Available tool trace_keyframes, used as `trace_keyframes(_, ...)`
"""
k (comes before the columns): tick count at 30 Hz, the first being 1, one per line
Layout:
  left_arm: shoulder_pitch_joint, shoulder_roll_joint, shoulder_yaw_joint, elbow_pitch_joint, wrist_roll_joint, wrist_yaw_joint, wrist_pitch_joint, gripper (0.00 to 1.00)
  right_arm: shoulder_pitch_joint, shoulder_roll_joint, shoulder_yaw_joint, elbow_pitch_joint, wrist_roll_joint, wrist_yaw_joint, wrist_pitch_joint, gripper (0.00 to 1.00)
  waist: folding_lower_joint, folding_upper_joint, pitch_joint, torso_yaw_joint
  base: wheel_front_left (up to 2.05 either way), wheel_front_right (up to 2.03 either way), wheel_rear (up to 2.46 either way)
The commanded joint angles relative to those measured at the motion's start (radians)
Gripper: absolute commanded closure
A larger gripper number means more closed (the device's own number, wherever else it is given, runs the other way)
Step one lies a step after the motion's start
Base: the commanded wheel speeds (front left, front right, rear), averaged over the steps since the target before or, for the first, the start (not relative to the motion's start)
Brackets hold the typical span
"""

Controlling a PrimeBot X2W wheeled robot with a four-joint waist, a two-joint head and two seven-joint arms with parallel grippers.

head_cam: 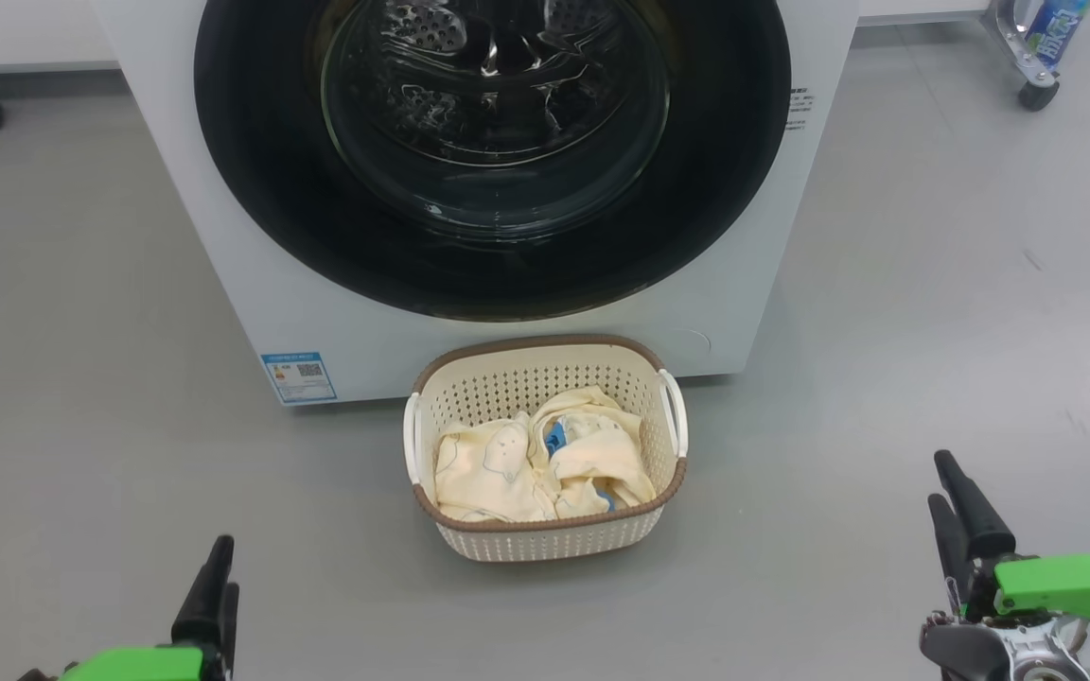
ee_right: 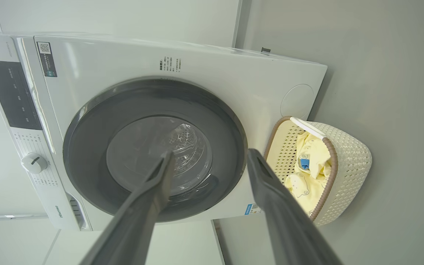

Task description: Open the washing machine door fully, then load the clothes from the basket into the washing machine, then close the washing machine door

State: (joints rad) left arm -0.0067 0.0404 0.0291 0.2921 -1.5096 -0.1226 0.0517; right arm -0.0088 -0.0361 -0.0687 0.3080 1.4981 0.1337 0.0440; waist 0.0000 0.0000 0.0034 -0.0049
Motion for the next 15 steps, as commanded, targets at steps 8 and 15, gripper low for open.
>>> trace_keyframes(8, -0.058, 0.036, -0.007, -0.057, 0.103, -0.004, -0.032, 0.0, -0.068, -0.039, 0.019, -0.056, -0.1, -0.001, -0.034, 0.0, 0.0, 0.0, 0.0, -0.002, 0.0, 0.0, 0.0)
trace_keyframes(15, -0.063, 0.048, -0.017, -0.071, 0.187, -0.005, -0.054, 0.0, -0.078, -0.05, 0.039, -0.068, -0.189, -0.001, -0.055, 0.0, 0.0, 0.0, 0.0, -0.004, 0.0, 0.0, 0.0)
